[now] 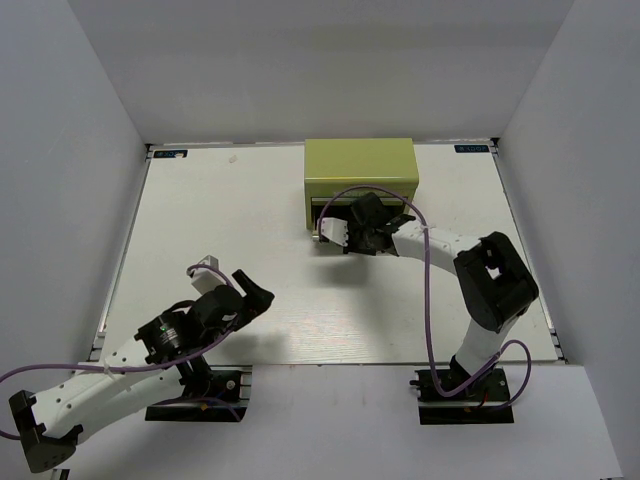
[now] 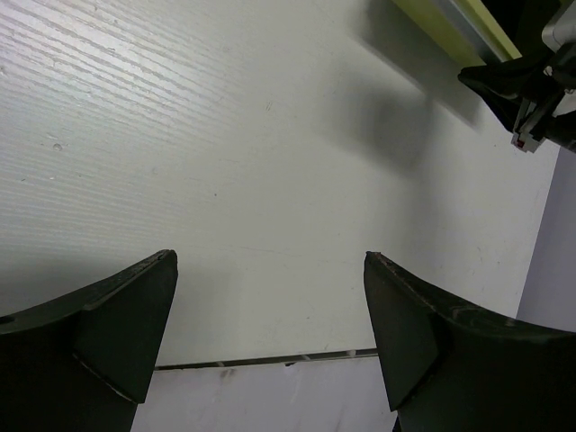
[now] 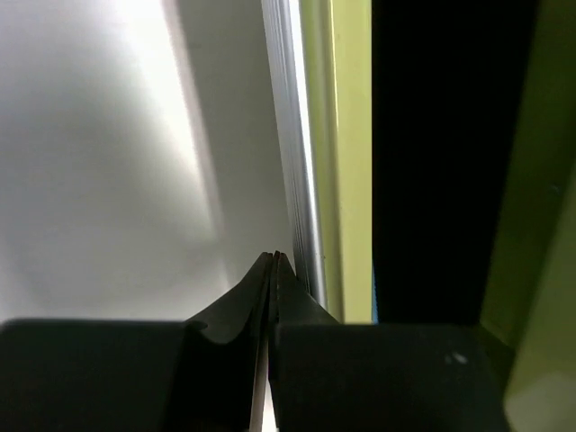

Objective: Sort the stationery into containers
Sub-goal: Close the drawer in the storage box.

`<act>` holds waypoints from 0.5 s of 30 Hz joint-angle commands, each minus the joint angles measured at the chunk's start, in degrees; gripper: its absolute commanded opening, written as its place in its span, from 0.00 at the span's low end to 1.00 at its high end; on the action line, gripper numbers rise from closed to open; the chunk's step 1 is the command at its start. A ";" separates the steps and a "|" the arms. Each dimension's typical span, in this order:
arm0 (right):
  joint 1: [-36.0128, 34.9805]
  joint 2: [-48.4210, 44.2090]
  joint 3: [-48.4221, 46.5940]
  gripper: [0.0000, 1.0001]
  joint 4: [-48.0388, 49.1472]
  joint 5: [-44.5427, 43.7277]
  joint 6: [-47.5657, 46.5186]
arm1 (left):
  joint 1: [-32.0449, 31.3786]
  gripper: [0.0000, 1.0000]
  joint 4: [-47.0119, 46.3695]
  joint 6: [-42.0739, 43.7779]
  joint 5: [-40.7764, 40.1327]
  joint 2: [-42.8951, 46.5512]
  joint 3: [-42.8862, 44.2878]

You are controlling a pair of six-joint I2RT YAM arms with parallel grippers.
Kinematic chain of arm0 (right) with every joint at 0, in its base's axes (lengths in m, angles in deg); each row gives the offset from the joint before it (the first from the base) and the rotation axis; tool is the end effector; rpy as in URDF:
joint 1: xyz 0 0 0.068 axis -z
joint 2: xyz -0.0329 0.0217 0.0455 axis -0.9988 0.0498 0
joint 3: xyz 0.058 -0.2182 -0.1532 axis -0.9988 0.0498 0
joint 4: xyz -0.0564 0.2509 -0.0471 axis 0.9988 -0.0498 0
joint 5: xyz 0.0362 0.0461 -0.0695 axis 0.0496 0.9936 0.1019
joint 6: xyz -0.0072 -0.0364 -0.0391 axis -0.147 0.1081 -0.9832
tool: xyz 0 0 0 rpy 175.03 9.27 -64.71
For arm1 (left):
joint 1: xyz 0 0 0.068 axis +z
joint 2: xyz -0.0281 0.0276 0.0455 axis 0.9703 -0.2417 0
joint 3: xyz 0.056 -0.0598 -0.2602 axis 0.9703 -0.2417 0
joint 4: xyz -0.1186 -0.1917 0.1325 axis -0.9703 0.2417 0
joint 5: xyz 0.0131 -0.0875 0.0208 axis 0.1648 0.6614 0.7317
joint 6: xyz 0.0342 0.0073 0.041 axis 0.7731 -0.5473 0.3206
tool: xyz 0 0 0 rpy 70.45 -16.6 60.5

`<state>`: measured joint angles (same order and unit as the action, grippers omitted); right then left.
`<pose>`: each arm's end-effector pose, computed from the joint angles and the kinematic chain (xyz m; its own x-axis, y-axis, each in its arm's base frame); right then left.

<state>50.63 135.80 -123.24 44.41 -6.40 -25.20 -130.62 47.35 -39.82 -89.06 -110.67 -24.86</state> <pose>0.2932 0.2190 0.1867 0.1128 -0.9133 -0.3914 -0.8772 0.0935 -0.4709 0.0780 -0.0818 0.2270 -0.6402 -0.5673 -0.5179 -0.2374 0.7873 -0.5690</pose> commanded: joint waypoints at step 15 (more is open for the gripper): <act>-0.14 3.90 0.25 0.00 27.61 -17.55 -5.76 | -0.06 0.95 -0.85 0.59 -0.22 -0.66 0.64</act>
<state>50.48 139.01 -121.43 65.05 -20.70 -28.52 -130.62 47.02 -39.80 -89.03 -111.21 -24.86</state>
